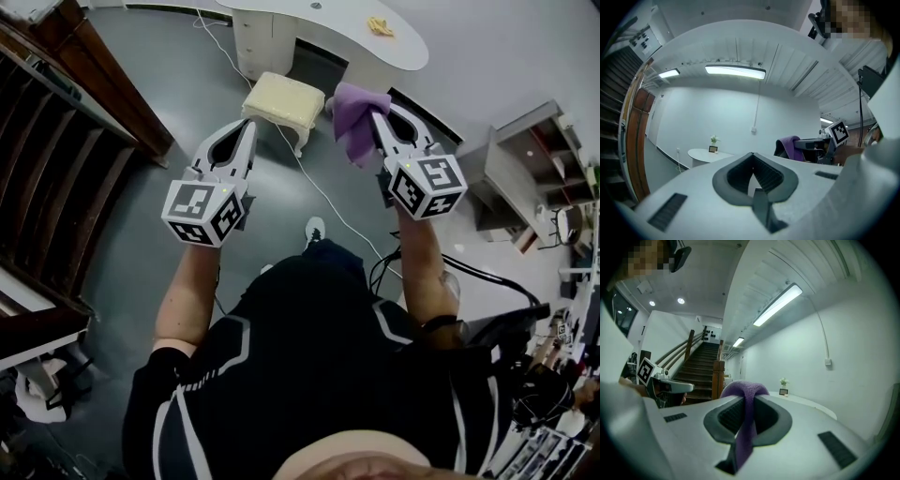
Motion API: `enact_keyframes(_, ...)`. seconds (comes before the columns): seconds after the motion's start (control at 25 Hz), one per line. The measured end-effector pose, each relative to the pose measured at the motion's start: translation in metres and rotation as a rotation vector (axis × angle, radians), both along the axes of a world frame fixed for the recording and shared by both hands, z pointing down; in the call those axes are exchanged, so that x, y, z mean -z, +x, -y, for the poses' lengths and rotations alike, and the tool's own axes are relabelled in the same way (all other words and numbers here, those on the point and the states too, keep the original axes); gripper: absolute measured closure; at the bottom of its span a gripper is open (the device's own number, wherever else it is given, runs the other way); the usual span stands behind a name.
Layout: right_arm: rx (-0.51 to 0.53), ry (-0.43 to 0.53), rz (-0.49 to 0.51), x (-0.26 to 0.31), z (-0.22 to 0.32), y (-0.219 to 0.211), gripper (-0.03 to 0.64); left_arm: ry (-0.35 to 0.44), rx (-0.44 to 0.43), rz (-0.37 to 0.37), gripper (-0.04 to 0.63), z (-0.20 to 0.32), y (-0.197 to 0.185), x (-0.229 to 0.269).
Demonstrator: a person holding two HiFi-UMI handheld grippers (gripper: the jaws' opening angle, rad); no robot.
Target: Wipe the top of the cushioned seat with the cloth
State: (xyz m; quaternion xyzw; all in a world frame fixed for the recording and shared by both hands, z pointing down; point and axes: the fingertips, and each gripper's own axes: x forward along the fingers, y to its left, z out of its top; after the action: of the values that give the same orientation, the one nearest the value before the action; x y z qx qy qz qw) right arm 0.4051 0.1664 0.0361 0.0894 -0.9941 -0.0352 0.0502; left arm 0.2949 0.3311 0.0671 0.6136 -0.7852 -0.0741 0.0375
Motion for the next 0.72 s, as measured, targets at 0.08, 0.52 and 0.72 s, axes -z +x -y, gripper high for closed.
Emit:
enact_keyframes(0.08,-0.003,-0.002,0.005,0.0,0.01,-0.012,0.591,-0.008,0.02,0.013,0.591,0.007,-0.011,0.0)
enact_keyframes(0.52,0.027,-0.093,0.067,-0.007,0.088,-0.098,0.591,-0.061,0.083,0.064,0.591,0.07,-0.077,0.008)
enact_keyframes(0.72,0.041,-0.109,0.063,-0.003,0.123,-0.126,0.591,-0.089,0.089,0.066,0.591,0.111,-0.101,0.009)
